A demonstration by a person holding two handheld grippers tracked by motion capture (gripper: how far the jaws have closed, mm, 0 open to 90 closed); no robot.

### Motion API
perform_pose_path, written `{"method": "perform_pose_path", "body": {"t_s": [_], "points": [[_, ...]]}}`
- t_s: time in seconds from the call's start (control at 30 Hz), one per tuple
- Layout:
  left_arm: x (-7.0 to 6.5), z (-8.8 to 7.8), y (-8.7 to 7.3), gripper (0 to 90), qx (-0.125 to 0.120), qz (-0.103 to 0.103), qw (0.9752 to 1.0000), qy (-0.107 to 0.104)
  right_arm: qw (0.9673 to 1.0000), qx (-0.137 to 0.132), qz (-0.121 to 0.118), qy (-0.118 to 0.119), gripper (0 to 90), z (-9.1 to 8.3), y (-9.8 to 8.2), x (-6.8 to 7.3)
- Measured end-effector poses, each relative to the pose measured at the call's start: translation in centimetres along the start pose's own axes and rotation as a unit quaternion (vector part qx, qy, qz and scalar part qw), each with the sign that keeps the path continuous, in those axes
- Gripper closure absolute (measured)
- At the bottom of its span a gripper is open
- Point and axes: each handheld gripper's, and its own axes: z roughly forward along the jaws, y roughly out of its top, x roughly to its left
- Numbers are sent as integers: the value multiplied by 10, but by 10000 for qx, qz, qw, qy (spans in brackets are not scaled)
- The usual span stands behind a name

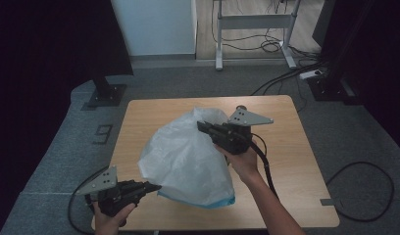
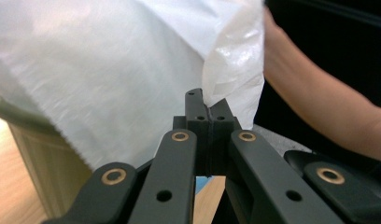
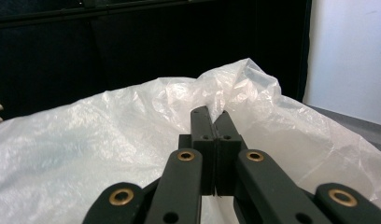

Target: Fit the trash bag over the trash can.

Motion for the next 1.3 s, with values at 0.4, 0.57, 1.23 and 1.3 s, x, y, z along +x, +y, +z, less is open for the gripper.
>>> {"method": "perform_pose_path", "body": {"t_s": [0.4,0.57,1.23,1.3], "points": [[-6,-20,12,900,-310,118,9994,26,9996,155,128,174,890,14,-10,9],[-10,-29,16,900,-452,200,9988,71,9992,150,63,370,890,22,-2,22],[-25,-74,31,900,-864,477,9947,285,9965,204,-112,808,890,64,20,63],[-25,-75,32,900,-850,494,9947,298,9964,230,-146,800,890,66,18,66]]}}
